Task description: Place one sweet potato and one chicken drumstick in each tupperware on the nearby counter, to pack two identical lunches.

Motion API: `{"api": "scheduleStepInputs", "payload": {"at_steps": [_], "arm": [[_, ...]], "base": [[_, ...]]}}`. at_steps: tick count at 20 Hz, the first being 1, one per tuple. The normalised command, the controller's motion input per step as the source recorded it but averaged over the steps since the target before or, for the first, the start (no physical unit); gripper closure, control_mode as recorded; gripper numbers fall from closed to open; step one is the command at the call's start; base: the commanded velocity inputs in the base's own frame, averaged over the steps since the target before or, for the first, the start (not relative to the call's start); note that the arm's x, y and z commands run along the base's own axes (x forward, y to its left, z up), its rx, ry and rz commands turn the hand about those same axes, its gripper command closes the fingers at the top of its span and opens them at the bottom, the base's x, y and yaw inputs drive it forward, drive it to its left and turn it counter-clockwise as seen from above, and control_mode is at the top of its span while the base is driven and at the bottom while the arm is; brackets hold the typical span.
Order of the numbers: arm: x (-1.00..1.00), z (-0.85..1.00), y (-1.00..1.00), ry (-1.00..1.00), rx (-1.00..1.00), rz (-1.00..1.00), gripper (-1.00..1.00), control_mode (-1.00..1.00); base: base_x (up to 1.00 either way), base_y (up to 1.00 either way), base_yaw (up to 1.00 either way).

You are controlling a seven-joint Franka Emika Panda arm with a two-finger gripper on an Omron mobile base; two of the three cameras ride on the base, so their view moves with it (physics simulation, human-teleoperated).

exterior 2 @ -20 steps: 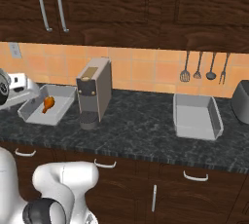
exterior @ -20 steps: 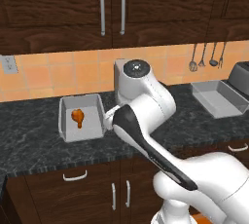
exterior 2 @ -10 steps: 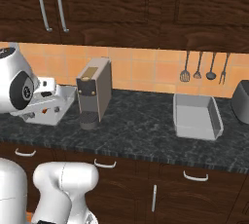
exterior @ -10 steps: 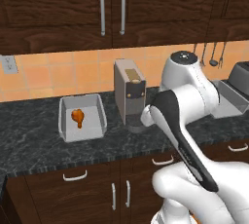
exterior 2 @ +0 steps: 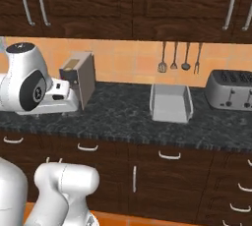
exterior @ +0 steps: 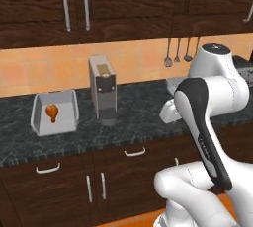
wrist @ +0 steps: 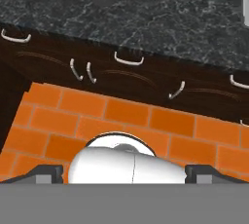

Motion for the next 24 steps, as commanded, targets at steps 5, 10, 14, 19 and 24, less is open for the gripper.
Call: {"api": "scheduleStepInputs", "payload": {"at_steps": [5, 10, 14, 19, 24], "arm": [[0.00, 0.00, 0.00, 0.00, 0.00, 0.00, -1.00, 1.00], [0.00, 0.00, 0.00, 0.00, 0.00, 0.00, -1.00, 1.00], [0.00, 0.00, 0.00, 0.00, 0.00, 0.00, -1.00, 1.00], [0.00, 0.00, 0.00, 0.00, 0.00, 0.00, -1.00, 1.00], [0.00, 0.00, 0.00, 0.00, 0.00, 0.00, -1.00, 1.00]], "base": [[-0.57, -0.78, -0.13], [0.12, -1.00, -0.02], [0.07, -1.00, 0.14], [0.02, -1.00, 0.18], [-0.06, -1.00, 0.15]]}}
